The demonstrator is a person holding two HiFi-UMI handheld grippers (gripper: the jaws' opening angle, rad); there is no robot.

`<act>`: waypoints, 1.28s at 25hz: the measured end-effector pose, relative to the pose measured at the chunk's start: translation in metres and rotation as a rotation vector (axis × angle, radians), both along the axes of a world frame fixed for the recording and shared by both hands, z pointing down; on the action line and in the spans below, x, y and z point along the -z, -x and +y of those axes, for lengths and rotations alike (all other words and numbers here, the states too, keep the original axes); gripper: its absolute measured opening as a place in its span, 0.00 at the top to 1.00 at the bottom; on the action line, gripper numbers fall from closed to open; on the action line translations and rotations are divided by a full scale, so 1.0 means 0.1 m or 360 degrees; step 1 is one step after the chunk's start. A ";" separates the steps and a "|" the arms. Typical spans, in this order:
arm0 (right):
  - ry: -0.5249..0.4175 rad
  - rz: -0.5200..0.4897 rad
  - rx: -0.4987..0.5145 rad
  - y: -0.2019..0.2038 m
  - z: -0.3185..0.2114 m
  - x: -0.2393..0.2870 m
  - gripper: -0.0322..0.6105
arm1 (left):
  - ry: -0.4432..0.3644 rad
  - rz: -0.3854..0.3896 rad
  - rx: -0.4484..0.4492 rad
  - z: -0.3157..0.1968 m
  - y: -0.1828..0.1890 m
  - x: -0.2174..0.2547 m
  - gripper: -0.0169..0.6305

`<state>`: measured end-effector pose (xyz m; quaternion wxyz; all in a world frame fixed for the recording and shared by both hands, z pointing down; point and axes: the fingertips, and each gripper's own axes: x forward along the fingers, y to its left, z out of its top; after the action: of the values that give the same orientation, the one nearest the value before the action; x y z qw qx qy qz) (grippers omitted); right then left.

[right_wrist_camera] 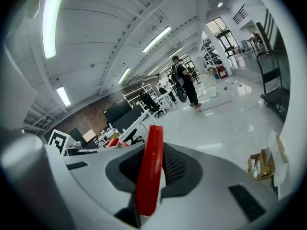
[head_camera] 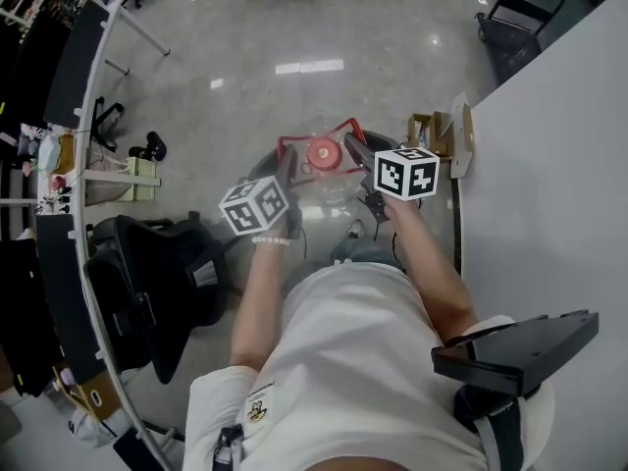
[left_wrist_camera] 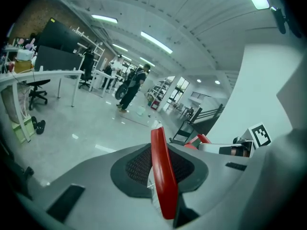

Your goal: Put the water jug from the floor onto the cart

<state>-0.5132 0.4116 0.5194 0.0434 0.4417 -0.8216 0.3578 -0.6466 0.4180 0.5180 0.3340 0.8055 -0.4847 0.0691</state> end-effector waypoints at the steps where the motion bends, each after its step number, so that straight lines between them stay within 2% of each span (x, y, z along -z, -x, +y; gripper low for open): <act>1: -0.0008 0.0002 -0.0006 -0.06 -0.11 0.02 0.84 | -0.0003 -0.0003 -0.0006 -0.11 -0.07 0.02 0.87; 9: -0.0025 -0.0006 -0.0073 -0.21 -0.77 0.17 0.84 | -0.0003 0.0013 -0.0061 -0.80 -0.24 0.14 0.87; 20: 0.0032 0.0059 -0.0226 -0.52 -1.64 0.08 0.84 | 0.0030 0.0042 -0.0216 -1.82 -0.57 0.02 0.87; 32: 0.0027 0.0068 -0.0434 -0.61 -2.78 0.15 0.84 | 0.0015 0.0061 -0.0399 -3.14 -0.66 0.03 0.88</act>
<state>-0.4518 0.1337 0.5048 0.0157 0.5564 -0.7498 0.3577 -0.5805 0.1036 0.5145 0.3359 0.8593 -0.3734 0.0971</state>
